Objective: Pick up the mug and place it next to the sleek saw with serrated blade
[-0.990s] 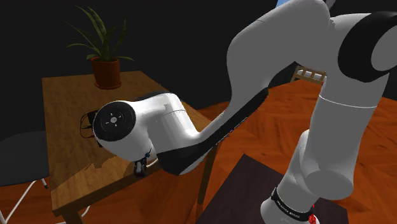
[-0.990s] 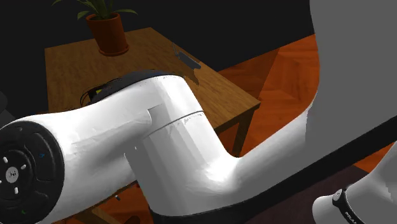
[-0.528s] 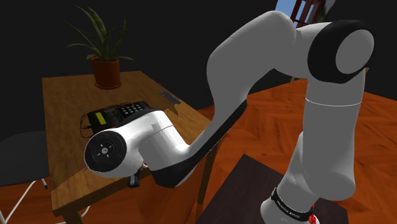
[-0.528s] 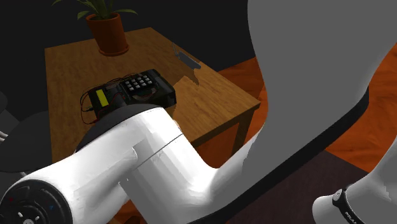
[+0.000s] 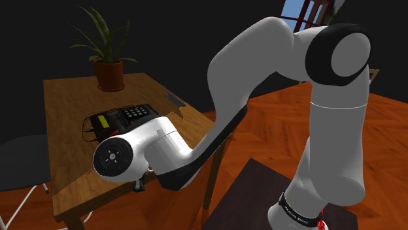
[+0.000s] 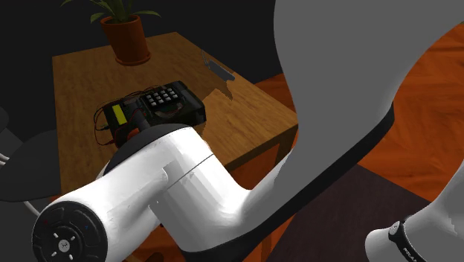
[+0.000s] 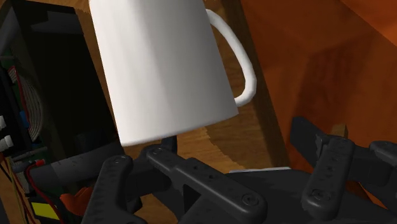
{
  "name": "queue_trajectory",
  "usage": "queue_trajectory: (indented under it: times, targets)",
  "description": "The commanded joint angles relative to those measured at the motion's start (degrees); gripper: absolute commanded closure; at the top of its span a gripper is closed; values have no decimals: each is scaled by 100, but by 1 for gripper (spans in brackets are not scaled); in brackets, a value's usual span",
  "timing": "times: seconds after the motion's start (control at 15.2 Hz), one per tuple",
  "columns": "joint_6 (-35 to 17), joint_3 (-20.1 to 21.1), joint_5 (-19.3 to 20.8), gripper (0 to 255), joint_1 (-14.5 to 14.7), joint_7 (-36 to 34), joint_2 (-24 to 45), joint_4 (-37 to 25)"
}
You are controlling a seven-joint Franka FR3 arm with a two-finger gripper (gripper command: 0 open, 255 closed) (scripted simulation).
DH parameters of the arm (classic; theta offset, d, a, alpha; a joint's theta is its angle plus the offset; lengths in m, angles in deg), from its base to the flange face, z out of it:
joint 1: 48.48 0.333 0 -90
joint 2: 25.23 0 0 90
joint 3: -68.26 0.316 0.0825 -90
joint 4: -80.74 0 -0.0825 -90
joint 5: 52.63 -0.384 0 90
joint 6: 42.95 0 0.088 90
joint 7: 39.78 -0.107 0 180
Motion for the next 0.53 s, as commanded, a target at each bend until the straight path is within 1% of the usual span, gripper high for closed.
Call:
queue_trajectory:
  times: [0.0,0.13,0.2,0.46]
  targets:
    - [0,-2,2,0,0,-2,4,0]
    - [0,-2,2,0,0,-2,4,0]
    - [0,-2,2,255,0,-1,3,-1]
    - [-13,-4,6,255,-8,-7,-9,22]
